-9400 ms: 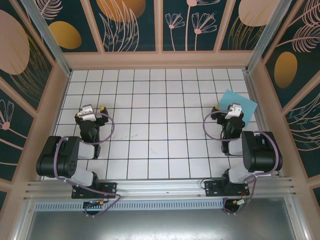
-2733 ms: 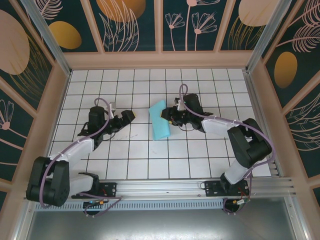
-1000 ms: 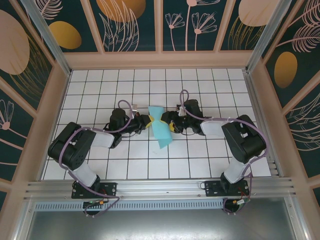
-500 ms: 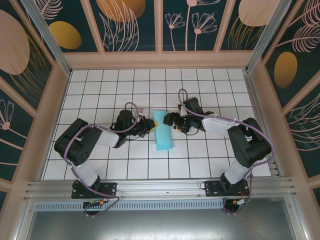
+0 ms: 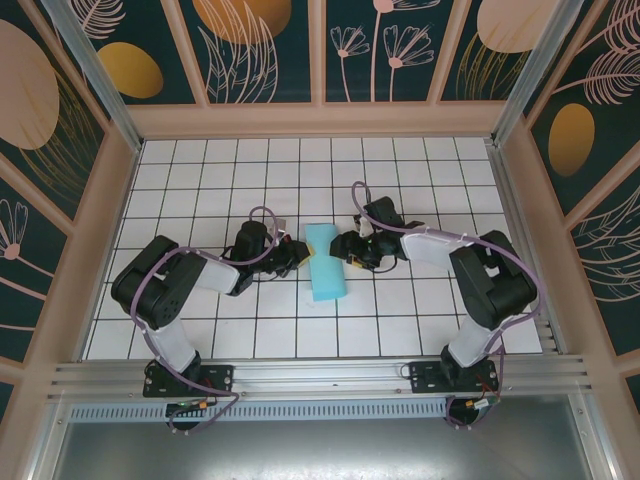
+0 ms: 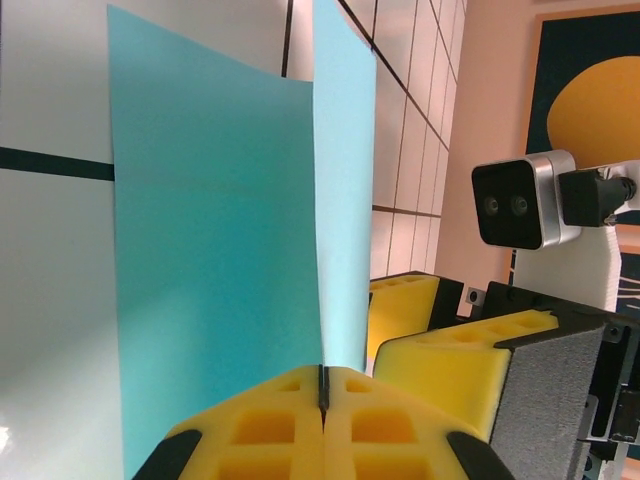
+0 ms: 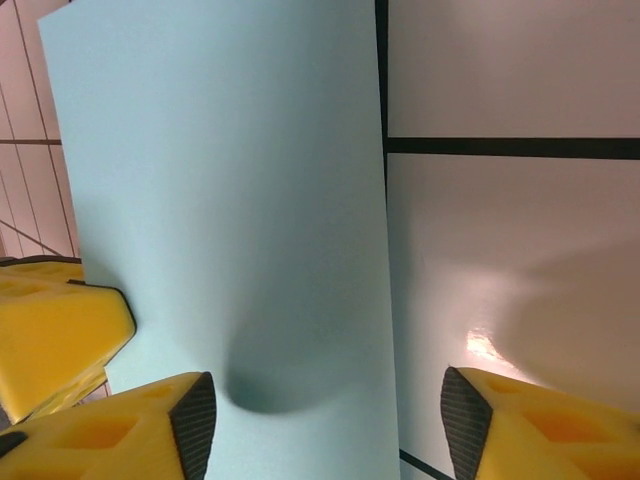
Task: Fold a paper plane with a square sheet of paper (pick it up from the middle)
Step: Fold the square sheet of paper in half at the center of the table.
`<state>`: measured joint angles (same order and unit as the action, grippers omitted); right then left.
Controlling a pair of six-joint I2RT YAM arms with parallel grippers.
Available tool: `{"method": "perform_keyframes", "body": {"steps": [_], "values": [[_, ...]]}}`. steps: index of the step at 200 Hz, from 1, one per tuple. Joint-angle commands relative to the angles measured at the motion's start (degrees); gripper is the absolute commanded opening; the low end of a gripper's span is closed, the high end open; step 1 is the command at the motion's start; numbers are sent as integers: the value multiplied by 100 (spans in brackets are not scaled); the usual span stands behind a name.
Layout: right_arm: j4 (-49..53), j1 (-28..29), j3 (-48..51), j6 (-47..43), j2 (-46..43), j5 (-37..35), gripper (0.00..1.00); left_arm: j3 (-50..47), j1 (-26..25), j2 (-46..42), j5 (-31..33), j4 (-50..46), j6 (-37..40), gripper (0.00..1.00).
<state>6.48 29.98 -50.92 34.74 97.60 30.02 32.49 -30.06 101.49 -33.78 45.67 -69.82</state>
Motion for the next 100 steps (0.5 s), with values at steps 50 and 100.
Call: {"method": "perform_keyframes", "body": {"steps": [50,100], "values": [[177,-112,-138,-204,450,16,54,267,-34,-89,291,-699,423,21],[455,-168,-146,-331,625,-411,51,899,-29,-969,1466,-2894,1518,58]]}}
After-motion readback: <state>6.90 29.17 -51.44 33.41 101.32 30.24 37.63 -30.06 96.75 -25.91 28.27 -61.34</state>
